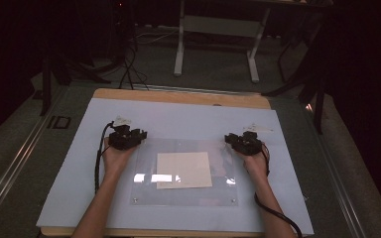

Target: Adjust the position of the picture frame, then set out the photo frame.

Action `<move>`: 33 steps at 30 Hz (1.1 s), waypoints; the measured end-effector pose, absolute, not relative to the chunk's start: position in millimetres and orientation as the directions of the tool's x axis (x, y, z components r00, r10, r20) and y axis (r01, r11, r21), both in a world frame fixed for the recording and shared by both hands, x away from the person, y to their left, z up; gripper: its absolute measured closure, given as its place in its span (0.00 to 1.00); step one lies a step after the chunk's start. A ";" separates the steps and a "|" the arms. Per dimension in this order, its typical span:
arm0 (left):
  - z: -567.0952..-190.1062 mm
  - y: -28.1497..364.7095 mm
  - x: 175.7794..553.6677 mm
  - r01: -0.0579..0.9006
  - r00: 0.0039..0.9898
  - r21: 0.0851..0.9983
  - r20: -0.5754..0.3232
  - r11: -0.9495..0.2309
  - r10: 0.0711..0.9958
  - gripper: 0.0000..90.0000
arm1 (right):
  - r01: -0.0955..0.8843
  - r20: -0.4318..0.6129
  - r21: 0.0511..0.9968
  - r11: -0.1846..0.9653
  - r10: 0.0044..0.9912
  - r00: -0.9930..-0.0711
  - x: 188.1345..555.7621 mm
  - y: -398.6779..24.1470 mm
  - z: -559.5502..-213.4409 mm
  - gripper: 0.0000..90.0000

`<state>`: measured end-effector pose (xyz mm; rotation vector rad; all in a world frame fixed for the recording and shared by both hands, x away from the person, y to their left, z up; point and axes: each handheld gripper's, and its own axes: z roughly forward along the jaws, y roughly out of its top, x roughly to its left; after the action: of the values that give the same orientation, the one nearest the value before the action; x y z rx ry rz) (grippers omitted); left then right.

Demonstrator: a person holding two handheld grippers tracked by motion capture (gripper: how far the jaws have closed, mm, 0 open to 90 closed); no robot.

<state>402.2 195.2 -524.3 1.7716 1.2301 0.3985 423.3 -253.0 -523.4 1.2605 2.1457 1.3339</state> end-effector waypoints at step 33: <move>-523.0 194.1 392.9 0.490 0.511 0.859 -0.147 -0.146 0.847 0.85 | 0.434 0.046 0.870 0.235 0.837 -0.546 414.3 -241.9 -519.5 0.94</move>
<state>392.9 194.1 -523.0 1.7970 1.1194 0.4681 414.3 -241.9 -519.5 1.1640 2.0820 1.2504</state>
